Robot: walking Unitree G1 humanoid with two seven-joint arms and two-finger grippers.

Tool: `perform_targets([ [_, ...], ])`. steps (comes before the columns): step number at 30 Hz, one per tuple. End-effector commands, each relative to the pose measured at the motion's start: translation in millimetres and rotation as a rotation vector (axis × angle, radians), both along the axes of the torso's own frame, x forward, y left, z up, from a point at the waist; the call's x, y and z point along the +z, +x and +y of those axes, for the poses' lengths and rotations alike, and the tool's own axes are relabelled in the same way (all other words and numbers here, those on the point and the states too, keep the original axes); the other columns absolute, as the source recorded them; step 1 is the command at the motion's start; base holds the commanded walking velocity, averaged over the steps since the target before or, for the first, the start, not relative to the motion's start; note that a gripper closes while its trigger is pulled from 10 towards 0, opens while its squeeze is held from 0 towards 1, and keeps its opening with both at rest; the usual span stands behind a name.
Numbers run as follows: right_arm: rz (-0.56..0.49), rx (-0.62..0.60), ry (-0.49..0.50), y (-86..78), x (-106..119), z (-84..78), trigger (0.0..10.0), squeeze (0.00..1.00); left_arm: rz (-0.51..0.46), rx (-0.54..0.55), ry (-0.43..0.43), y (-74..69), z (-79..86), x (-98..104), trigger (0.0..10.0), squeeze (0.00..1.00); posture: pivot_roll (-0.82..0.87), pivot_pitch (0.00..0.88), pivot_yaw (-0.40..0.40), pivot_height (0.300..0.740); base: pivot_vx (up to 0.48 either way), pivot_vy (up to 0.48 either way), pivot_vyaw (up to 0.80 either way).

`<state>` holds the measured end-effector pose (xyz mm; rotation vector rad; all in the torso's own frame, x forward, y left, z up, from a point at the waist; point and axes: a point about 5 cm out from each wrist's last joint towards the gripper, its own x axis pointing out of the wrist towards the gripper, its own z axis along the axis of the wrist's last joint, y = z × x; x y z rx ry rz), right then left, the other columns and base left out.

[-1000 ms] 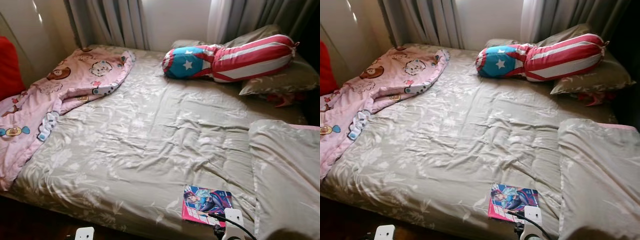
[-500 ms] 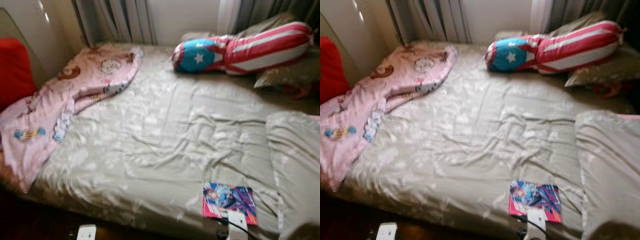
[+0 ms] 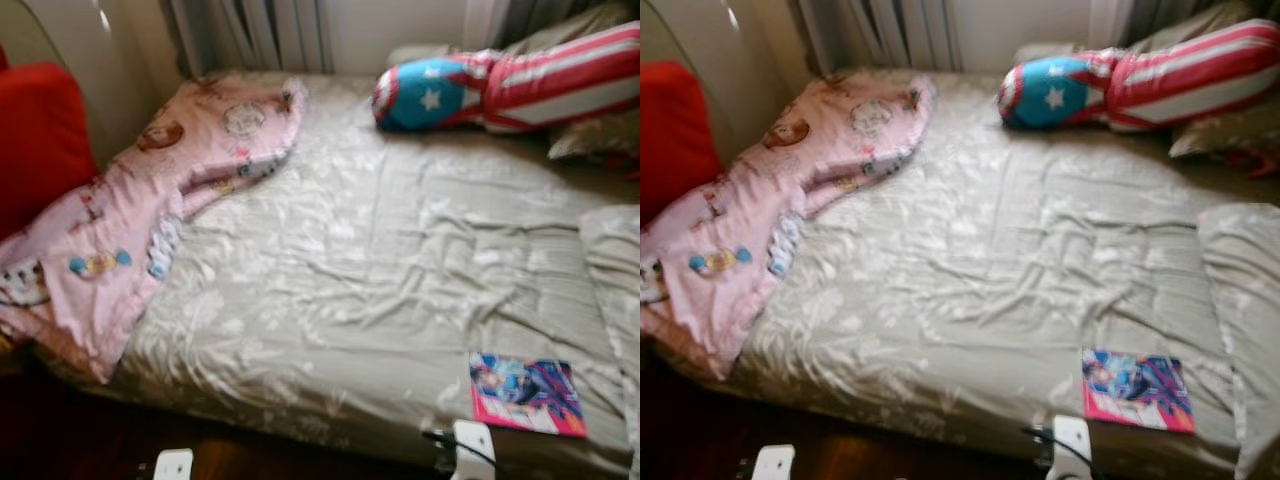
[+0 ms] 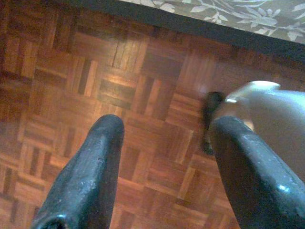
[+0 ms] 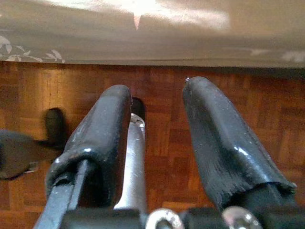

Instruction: Clean up the room

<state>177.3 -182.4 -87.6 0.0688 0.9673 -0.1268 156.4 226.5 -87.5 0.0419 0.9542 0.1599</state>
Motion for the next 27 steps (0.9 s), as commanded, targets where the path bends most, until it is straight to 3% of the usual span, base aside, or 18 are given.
perform_targets([
  [1, 0.01, 0.004, 0.015, -1.2, -1.4, 6.6, 10.0, 0.0, 0.026, 0.019, 0.011, -7.3, 6.5, -1.7, 10.0, 0.0, 0.02, 0.17, -0.004, 0.74, 0.0, 0.48, 0.0],
  [27, 0.014, 0.026, 0.008, -2.5, -1.9, 6.3, 10.0, 0.0, 0.026, 0.035, 0.006, -7.9, 6.6, -2.0, 10.0, 0.0, 0.01, 0.175, -0.006, 0.74, 0.0, 0.402, 0.0],
])
